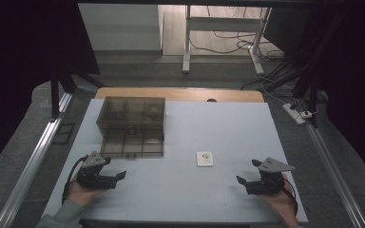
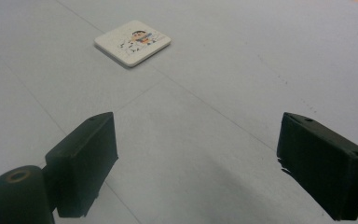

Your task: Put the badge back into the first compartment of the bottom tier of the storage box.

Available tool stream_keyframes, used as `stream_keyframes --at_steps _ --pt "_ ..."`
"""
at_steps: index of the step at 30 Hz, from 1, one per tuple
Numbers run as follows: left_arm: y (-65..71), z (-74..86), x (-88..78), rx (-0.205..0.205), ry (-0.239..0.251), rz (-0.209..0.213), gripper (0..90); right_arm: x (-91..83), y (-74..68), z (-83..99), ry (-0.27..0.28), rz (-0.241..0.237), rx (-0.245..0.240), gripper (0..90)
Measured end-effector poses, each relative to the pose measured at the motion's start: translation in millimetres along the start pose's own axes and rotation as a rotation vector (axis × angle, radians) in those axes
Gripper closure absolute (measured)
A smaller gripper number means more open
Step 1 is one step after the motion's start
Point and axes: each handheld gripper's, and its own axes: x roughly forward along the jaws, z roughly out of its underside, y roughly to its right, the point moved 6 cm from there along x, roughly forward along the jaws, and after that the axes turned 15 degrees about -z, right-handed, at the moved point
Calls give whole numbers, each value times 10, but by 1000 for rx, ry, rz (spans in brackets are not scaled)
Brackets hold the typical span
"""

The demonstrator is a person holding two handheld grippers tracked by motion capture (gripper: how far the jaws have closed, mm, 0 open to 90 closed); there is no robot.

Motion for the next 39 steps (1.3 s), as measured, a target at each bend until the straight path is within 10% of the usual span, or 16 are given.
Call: stream_keyframes --at_steps 39 --pt "187 -227 94 102 7 42 155 37 17 48 -32 -10 -19 150"
